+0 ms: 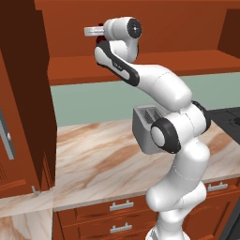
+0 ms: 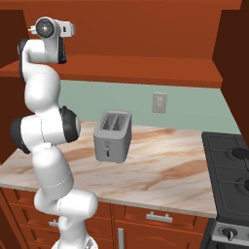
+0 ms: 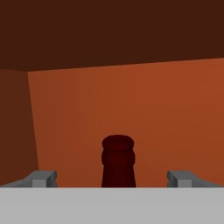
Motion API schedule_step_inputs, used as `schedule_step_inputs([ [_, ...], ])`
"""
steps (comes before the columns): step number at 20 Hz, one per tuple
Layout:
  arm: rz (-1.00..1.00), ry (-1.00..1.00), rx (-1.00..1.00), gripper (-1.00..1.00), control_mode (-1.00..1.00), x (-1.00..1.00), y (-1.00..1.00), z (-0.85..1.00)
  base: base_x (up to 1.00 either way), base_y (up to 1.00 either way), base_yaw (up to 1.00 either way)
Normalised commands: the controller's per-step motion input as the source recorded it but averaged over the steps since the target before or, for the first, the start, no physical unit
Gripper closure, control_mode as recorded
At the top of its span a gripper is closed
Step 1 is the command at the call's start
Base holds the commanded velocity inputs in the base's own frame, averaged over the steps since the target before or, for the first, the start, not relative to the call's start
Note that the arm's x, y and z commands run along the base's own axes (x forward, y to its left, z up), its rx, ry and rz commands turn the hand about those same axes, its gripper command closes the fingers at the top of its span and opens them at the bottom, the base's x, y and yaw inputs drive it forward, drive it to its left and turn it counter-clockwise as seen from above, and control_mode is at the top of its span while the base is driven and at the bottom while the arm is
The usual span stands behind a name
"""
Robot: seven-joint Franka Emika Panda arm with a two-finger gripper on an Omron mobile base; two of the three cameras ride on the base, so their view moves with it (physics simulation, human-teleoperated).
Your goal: Get the candle and the beer from the cabinet and move them to the dining counter.
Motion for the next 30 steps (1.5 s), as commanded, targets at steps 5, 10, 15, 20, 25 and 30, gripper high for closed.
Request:
schedule_step_inputs([
  [5, 0.0, 0.0, 0.0, -1.0, -1.0, 0.09, 0.0, 0.0, 0.0, 0.0, 0.0],
  [10, 0.0, 0.0, 0.0, -1.0, -1.0, 0.01, 0.0, 0.0, 0.0, 0.0, 0.0],
  [15, 0.0, 0.0, 0.0, -1.0, -1.0, 0.0, 0.0, 0.0, 0.0, 0.0, 0.0],
  [20, -0.01, 0.03, 0.0, -1.0, -1.0, 0.01, 0.01, 0.01, 0.0, 0.0, 0.0],
  [25, 0.0, 0.0, 0.0, -1.0, -1.0, 0.0, 0.0, 0.0, 0.0, 0.0, 0.0],
  [30, 0.0, 0.0, 0.0, -1.0, -1.0, 0.0, 0.0, 0.0, 0.0, 0.0, 0.0],
])
